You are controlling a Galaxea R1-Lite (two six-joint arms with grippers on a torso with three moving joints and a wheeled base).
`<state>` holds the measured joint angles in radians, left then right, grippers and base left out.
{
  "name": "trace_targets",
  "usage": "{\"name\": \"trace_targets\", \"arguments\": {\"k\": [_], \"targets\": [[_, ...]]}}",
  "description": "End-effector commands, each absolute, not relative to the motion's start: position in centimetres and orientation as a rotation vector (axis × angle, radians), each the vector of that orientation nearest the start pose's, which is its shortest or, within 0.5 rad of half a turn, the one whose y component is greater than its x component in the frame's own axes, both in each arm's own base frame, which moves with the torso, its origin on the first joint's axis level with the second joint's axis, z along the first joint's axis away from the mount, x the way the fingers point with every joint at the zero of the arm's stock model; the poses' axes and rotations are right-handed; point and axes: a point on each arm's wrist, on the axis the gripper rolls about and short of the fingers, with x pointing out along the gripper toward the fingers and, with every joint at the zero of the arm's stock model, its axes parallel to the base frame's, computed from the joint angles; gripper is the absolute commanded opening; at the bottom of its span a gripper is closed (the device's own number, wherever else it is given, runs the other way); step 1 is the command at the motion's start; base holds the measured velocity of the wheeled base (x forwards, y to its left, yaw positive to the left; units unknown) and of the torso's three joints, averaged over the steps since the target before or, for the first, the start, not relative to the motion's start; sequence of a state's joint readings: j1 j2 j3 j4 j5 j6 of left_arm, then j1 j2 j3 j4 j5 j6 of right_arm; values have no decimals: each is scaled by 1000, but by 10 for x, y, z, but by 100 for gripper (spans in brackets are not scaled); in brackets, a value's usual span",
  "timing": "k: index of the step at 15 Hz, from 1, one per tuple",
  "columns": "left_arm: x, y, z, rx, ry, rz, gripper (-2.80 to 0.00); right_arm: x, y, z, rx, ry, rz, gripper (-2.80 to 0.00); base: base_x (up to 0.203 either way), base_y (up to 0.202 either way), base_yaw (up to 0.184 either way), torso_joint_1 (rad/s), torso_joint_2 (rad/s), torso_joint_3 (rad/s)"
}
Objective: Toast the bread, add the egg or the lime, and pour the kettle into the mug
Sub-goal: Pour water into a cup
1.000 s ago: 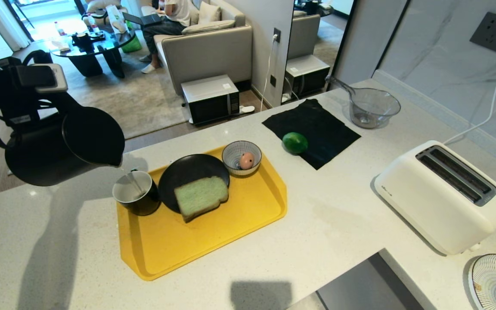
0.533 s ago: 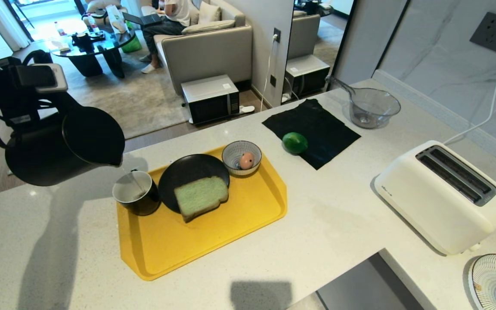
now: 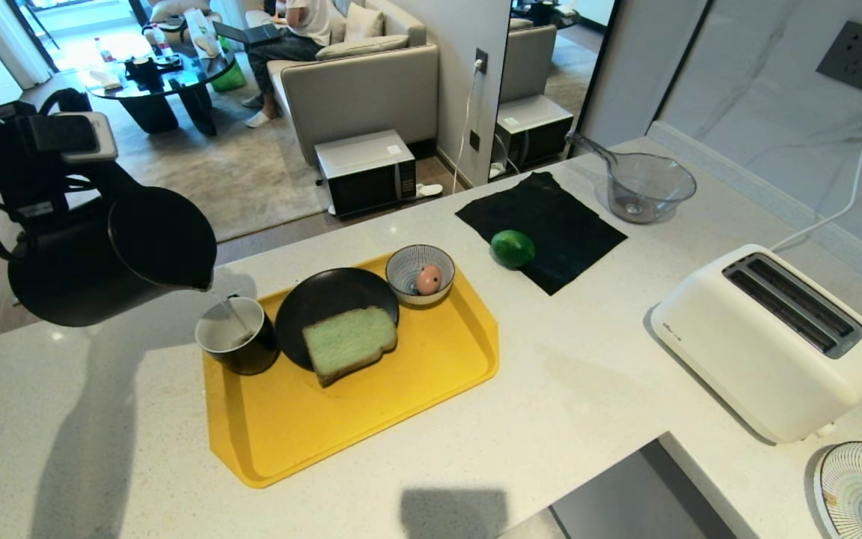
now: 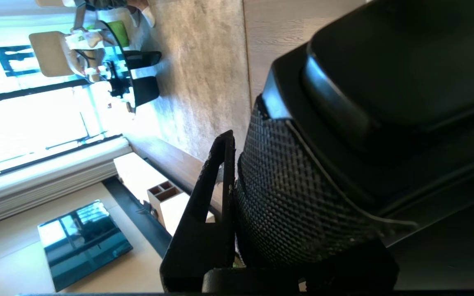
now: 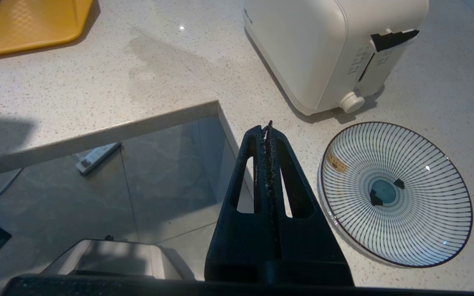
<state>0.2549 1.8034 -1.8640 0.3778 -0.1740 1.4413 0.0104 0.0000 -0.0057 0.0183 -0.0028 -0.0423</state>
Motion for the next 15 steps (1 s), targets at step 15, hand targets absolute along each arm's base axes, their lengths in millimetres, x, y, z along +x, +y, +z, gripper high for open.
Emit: {"name": "trace_targets", "arguments": {"k": [15], "targets": [[310,94,355,1259,323,-90,-280,-23,0,75,-43,14,8,-280,0,0,0,0,0,0]]}}
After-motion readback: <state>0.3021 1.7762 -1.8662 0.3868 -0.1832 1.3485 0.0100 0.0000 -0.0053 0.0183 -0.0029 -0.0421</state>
